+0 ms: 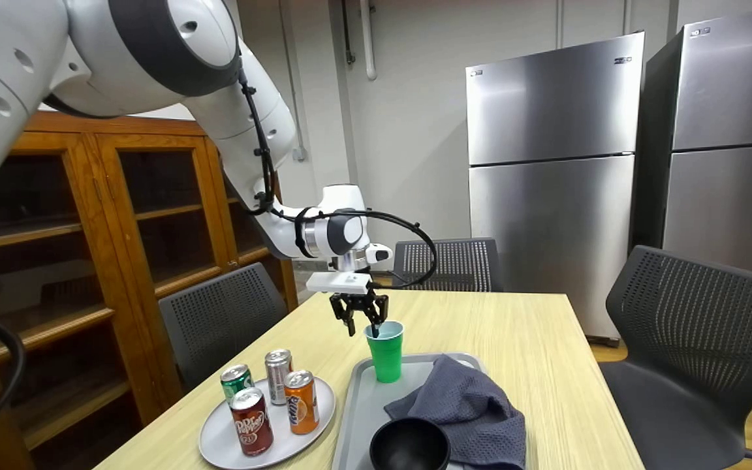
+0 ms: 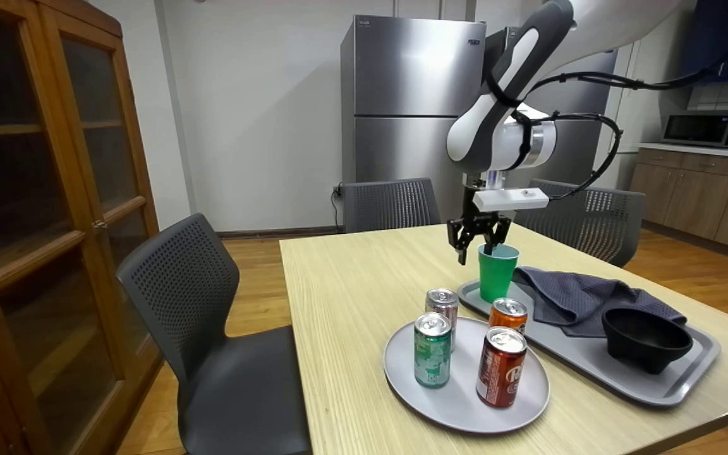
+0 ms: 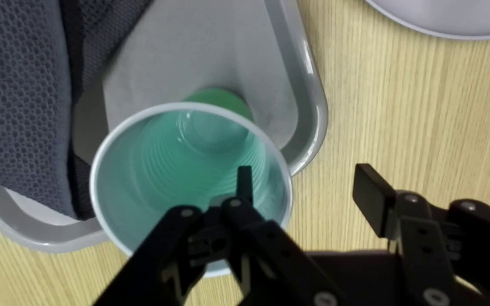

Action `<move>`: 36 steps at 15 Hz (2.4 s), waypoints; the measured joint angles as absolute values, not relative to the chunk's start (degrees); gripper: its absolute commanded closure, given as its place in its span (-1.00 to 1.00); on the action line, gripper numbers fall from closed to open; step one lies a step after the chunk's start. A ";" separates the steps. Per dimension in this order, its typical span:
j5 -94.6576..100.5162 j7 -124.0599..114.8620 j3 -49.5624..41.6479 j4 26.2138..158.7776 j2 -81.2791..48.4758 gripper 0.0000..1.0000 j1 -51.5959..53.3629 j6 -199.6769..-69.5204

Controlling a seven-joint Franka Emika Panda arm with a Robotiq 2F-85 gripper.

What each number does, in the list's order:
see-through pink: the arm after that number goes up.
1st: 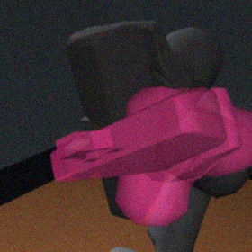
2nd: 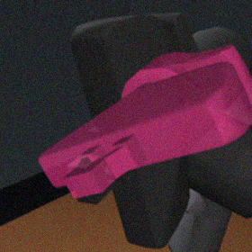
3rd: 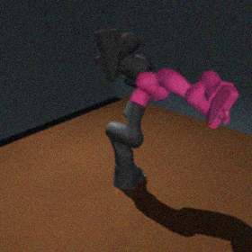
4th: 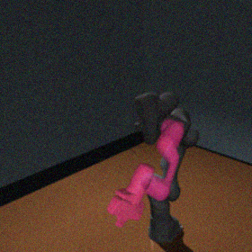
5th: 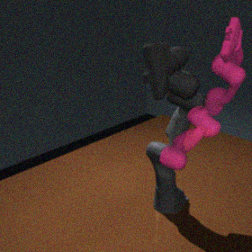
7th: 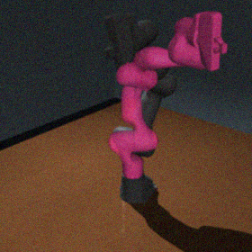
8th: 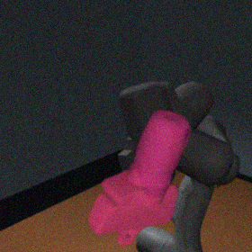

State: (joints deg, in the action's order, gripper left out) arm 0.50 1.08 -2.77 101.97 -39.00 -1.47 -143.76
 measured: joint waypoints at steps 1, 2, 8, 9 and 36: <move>0.50 1.08 -2.81 101.87 -39.08 0.50 -1.47 -143.76; 0.50 1.08 -2.87 101.80 -39.12 0.63 -1.47 -143.76; 0.54 0.97 -3.40 101.65 -39.11 0.99 -1.47 -143.76; 0.56 0.96 -3.57 101.54 -39.06 0.98 -1.47 -143.76; 5.04 -1.33 -1.72 98.43 -38.29 0.98 7.81 -143.89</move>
